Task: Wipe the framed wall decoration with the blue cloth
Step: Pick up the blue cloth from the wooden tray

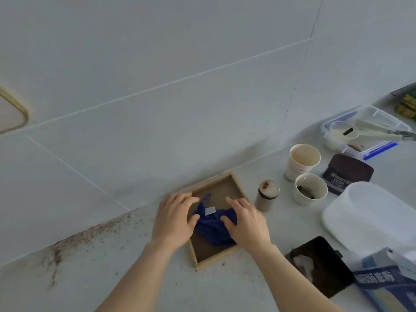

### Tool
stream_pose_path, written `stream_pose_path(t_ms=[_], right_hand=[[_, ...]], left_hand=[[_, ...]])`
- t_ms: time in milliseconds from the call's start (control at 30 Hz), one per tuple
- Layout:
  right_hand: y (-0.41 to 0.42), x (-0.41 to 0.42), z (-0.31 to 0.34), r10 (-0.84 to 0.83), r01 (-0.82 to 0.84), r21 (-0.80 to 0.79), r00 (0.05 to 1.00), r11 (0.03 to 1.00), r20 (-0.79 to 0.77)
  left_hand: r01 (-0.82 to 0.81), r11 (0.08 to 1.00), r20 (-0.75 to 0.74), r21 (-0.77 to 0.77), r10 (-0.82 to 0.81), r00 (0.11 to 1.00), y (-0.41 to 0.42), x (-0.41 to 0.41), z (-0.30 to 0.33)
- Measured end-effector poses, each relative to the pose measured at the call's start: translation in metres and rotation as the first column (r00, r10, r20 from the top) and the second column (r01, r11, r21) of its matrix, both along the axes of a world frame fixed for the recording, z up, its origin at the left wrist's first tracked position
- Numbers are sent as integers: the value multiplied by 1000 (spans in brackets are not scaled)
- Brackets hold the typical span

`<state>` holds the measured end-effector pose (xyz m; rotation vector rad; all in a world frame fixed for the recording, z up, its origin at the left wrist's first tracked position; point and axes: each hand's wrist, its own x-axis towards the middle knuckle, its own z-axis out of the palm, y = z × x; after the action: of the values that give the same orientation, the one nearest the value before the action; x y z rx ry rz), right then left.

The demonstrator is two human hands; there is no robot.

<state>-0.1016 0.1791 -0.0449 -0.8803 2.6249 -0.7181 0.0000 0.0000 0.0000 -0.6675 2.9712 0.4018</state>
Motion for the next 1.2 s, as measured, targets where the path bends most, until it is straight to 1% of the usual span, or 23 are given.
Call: stream_pose_path(t_ms=[100, 200, 300, 400, 500, 600, 767, 867, 1067, 1200], right_hand=[[7, -2, -15, 3, -4, 30, 999, 1000, 36], [13, 0, -27, 11, -15, 65, 998, 998, 66], [15, -1, -33, 13, -20, 75, 996, 997, 89], [16, -1, -39, 3, -10, 65, 994, 998, 112], [18, 1, -37, -5, 1, 46, 996, 999, 90], [18, 1, -27, -37, 37, 3, 998, 999, 54], [9, -5, 9, -32, 28, -70, 998, 997, -57], [4, -10, 40, -17, 6, -95, 993, 995, -118], [-14, -8, 110, -23, -26, -191, 968, 981, -249], [-32, 7, 160, -2, -74, -231, 950, 970, -311]], left_hand=[[46, 999, 71, 7, -46, 996, 7, -8, -19], [60, 998, 150, -2, -59, 987, 18, -10, -36], [34, 998, 159, -61, -24, 987, 25, -10, -48], [8, 997, 143, -79, 3, 990, 31, -5, -56], [-3, 997, 88, -78, 10, 996, 33, 1, -57], [-18, 997, 30, -80, 20, 999, 29, 6, -46], [6, 988, -117, -157, -24, 993, 16, 6, -11], [2, 983, -192, -186, -38, 981, 6, 7, 18], [-13, 935, -351, -355, -120, 929, -18, 18, 82], [-43, 903, -431, -428, -162, 888, -39, 40, 127]])
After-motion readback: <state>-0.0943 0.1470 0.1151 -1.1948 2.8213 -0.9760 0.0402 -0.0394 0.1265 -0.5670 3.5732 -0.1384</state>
